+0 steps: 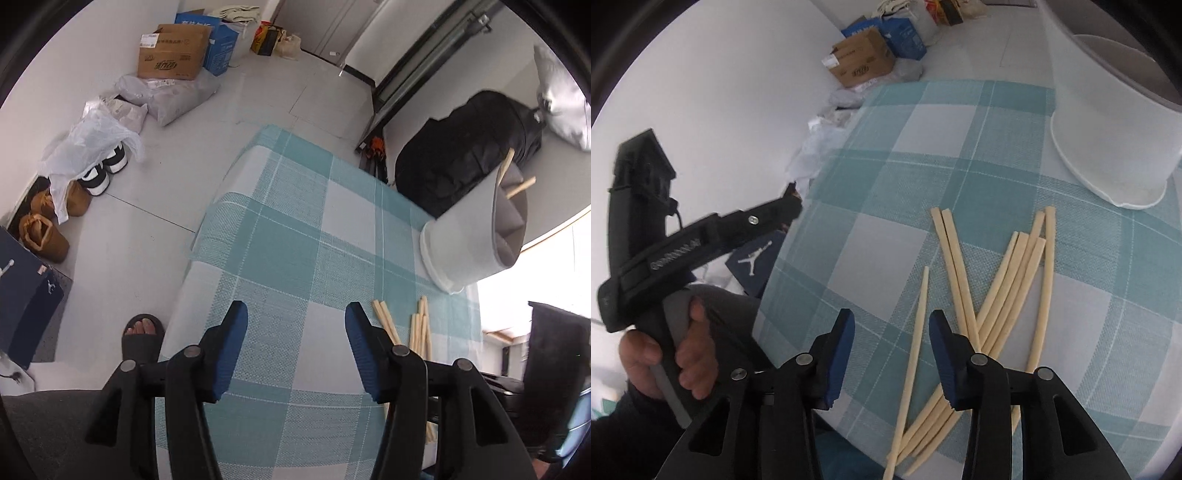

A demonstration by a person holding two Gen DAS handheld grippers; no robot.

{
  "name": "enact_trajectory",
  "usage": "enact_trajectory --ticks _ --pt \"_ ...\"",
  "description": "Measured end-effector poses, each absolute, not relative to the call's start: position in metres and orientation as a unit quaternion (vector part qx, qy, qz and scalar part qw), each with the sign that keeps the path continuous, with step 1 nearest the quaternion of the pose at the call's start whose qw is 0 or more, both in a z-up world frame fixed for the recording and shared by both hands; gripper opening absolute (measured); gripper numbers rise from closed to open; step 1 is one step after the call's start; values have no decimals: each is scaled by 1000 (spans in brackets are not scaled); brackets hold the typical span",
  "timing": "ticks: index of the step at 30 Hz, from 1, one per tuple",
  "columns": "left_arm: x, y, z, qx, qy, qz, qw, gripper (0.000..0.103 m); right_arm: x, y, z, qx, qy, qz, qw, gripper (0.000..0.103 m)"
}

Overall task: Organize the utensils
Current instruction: 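Close the right gripper on a chopstick from the pile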

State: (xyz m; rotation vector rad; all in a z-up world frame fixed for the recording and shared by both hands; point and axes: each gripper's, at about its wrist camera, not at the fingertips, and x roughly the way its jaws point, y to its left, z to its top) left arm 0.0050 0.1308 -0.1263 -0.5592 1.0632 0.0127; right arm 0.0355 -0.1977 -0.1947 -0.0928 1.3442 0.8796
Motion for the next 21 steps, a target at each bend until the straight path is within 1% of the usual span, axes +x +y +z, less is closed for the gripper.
enact_trajectory --ticks 5,6,7,9,11,12,13,18,21 --pt "2 144 -123 -281 482 2 830 49 36 -173 -205 -123 615 360 691 34" --pt "2 149 -123 -285 480 3 830 49 32 -167 -207 -146 613 352 692 32" --pt "1 151 -122 -289 477 6 830 49 27 -161 -206 -171 601 348 699 26" --pt "0 158 -121 -298 475 8 828 49 19 -149 -205 -222 585 336 704 21" --pt "-1 167 -122 -313 472 12 824 49 14 -144 -203 -243 575 326 710 17" --pt "-2 171 -124 -320 472 15 821 49 15 -145 -202 -236 577 326 711 8" --pt "-3 175 -126 -326 474 20 818 49 18 -147 -201 -224 581 324 712 5" --pt "-5 181 -135 -340 488 30 803 49 26 -161 -194 -166 579 326 729 4" --pt "-6 175 -135 -329 493 30 805 49 40 -181 -183 -98 575 330 742 4"
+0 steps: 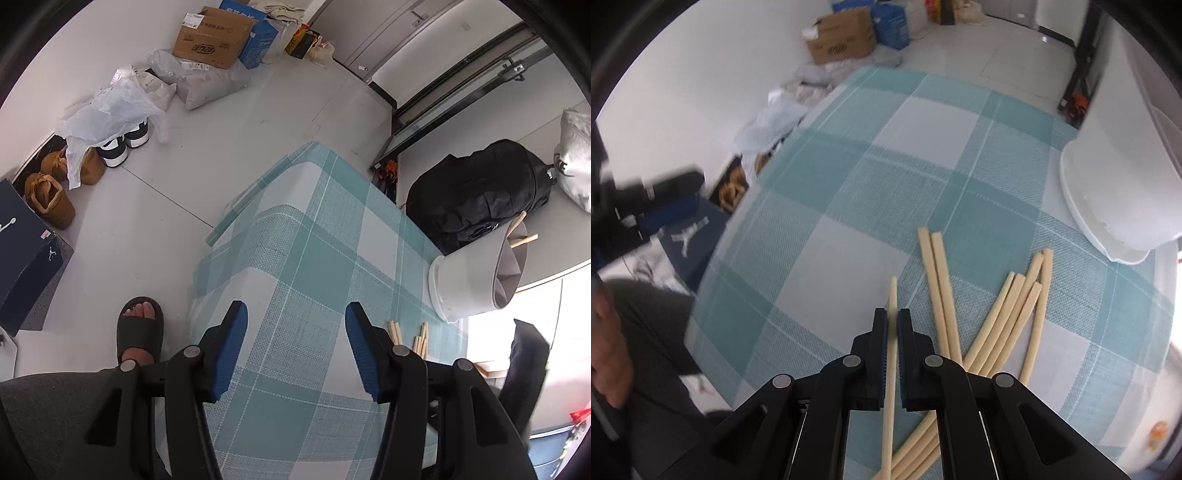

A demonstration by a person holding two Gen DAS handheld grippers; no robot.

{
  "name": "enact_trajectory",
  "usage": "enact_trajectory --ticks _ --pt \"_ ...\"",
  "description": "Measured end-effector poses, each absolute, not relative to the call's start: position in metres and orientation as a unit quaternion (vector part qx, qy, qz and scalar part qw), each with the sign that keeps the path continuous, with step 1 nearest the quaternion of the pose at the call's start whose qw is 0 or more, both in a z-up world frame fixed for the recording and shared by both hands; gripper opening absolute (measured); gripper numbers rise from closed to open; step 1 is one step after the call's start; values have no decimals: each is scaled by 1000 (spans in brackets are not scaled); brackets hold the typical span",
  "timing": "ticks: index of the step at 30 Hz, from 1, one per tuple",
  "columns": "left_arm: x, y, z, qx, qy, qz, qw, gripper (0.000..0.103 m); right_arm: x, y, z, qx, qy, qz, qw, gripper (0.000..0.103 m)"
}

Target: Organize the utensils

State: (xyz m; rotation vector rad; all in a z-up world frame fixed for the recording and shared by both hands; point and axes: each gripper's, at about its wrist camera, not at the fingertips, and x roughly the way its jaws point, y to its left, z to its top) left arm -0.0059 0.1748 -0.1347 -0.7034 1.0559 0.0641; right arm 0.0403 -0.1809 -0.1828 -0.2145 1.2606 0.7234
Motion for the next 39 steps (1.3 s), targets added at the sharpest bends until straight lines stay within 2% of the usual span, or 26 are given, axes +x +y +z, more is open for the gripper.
enact_trajectory --ticks 9,19,27,32,39 --pt "5 122 -141 -244 545 -4 802 49 51 -279 -123 70 496 335 798 4" --pt "17 63 -152 -206 591 -18 779 50 55 -340 -107 194 417 334 823 5" --pt "20 53 -151 -191 590 28 784 49 46 -356 -99 208 386 343 831 5" --pt "21 40 -149 -132 597 51 790 50 45 -362 -97 223 375 352 828 5" --pt "29 29 -152 -95 620 70 775 58 42 -369 -95 225 368 357 828 5"
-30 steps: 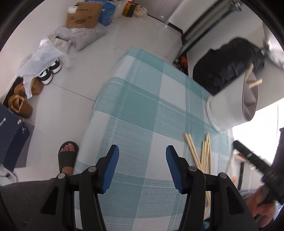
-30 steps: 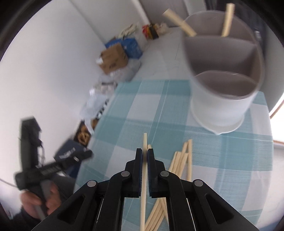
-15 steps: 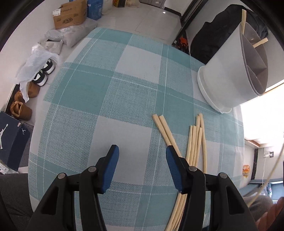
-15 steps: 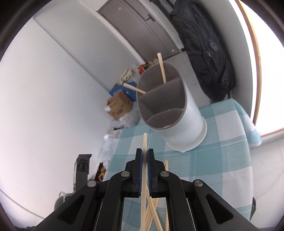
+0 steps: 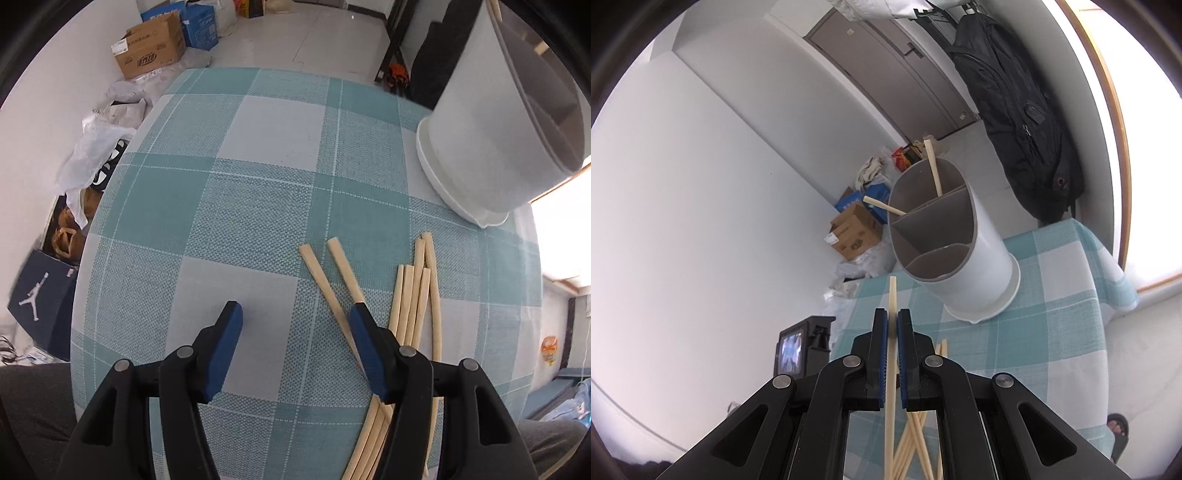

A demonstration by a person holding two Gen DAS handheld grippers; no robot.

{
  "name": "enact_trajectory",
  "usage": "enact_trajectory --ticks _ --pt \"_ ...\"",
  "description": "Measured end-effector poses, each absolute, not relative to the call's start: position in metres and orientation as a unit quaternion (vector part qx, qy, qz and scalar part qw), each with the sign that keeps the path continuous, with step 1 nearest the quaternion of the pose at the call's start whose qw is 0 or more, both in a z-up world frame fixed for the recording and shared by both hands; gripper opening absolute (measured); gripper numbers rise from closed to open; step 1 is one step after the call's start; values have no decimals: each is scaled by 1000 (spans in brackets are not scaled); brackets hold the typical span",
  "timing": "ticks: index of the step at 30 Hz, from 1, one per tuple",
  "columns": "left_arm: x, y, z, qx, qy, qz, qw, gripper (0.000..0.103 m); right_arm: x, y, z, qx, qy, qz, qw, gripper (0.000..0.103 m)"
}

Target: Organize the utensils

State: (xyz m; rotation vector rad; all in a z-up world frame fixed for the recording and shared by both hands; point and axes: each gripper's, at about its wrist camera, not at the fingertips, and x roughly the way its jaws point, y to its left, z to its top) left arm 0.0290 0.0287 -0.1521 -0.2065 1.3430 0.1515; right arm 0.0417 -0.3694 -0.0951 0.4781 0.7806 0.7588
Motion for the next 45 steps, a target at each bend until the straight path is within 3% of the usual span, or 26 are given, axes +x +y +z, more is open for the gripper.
enact_trajectory --ticks 8,10,12,14,16,25,37,45 --pt "40 19 -156 -52 631 67 772 59 40 -382 -93 242 363 357 826 5" --pt "44 15 -157 -41 628 59 775 48 40 -383 -93 245 364 357 824 5" --pt "48 10 -157 -45 628 47 776 22 38 -383 -91 245 361 358 826 5" --pt "54 4 -157 -41 627 39 777 8 37 -384 -89 242 356 359 828 5" --pt "55 1 -157 -35 626 38 778 2 36 -384 -88 241 355 357 830 5" --pt "52 20 -153 -64 592 4 804 2 36 -386 -89 247 359 351 829 5" --pt "13 26 -78 -62 415 -19 907 2 28 -366 -87 194 340 331 859 5" --pt "8 34 -48 -98 363 -63 924 2 13 -350 -83 158 316 332 875 4"
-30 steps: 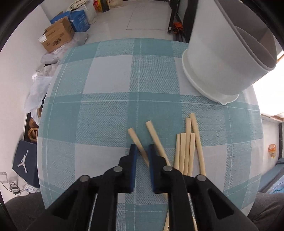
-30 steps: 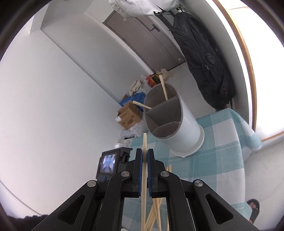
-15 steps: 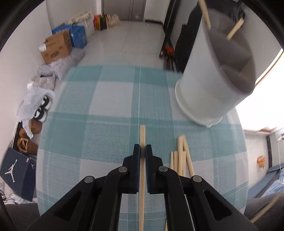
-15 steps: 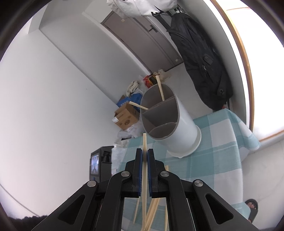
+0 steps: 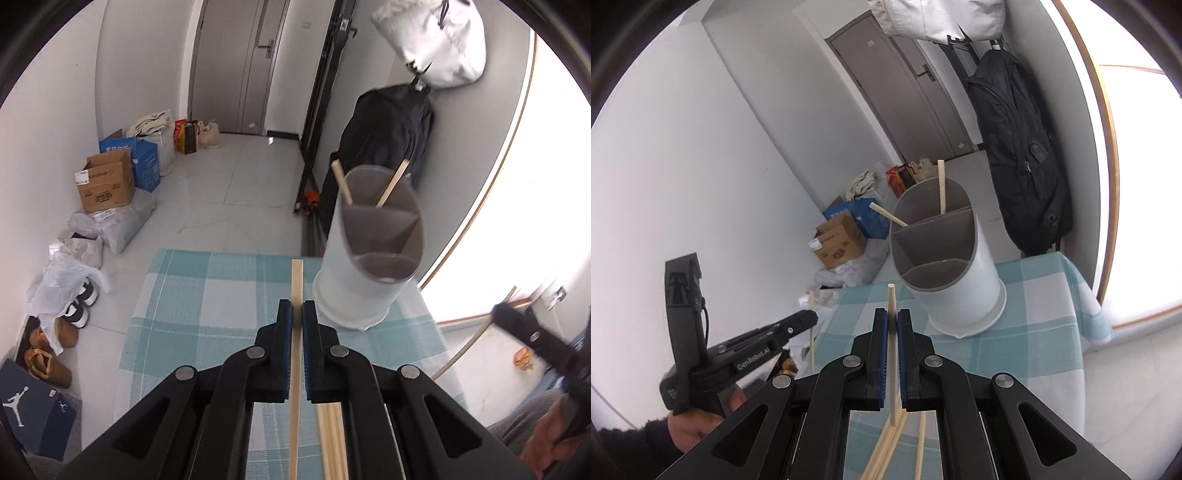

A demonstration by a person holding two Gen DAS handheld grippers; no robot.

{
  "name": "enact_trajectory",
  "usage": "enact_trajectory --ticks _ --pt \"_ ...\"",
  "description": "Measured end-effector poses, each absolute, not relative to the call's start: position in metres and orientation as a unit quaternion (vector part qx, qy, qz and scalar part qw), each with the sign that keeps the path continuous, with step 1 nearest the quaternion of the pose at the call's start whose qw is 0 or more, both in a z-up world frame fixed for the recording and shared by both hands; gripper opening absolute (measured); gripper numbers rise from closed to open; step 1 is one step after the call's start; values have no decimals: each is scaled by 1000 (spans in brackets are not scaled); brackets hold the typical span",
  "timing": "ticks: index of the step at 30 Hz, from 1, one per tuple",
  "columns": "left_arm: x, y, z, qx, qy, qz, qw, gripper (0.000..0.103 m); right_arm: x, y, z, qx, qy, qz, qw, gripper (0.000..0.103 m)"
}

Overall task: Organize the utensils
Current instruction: 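Carry the chopstick over the utensil holder and lower it in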

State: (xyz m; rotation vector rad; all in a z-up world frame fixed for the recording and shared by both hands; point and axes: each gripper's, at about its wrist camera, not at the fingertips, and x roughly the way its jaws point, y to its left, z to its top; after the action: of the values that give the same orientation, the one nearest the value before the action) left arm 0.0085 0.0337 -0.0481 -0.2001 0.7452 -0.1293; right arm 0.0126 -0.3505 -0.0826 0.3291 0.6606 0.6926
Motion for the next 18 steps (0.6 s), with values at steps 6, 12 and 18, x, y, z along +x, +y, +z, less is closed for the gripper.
enact_trajectory --ticks 6,12,18 --pt "7 37 -16 -130 314 -91 936 2 6 -344 -67 147 296 334 882 4" --pt "22 36 20 -159 273 -117 942 1 9 -351 -36 149 279 330 889 4" --pt "47 23 48 -147 237 -124 952 2 29 -365 9 158 262 324 895 4"
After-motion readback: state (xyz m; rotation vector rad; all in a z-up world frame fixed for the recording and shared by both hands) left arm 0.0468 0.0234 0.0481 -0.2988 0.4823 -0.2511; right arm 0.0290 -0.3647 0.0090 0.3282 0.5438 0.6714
